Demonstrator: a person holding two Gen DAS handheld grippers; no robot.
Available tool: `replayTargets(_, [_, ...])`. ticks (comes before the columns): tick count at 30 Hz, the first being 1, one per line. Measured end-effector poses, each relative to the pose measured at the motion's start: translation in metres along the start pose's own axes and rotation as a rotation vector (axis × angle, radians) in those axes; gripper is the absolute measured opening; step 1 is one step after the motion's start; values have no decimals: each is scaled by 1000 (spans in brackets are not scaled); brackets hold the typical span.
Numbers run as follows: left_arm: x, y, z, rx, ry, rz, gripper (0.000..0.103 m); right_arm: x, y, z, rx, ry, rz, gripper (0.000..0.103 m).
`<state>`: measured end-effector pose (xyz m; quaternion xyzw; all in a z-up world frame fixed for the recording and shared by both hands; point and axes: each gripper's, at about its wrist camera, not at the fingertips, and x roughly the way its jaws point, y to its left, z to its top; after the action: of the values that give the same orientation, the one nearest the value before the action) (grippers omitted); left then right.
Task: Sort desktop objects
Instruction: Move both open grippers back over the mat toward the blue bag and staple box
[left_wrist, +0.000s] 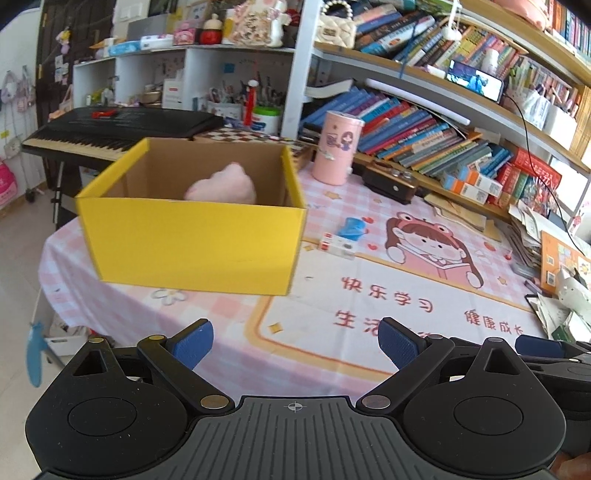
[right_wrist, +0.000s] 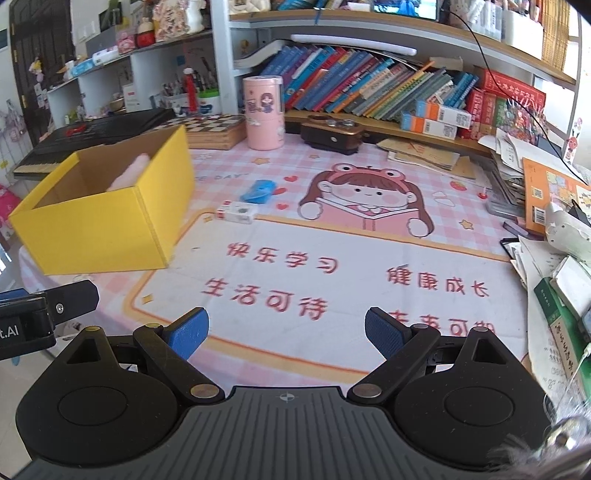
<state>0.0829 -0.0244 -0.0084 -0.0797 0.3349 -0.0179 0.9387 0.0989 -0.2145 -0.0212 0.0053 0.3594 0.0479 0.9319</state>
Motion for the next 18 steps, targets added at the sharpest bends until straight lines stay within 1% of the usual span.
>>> replayTargets(8, [31, -34, 12, 13, 19, -18, 98, 22, -35, 18, 10, 10, -17, 92])
replayTargets(18, [65, -66, 22, 10, 45, -3, 98, 53, -71, 36, 12, 28, -7, 92])
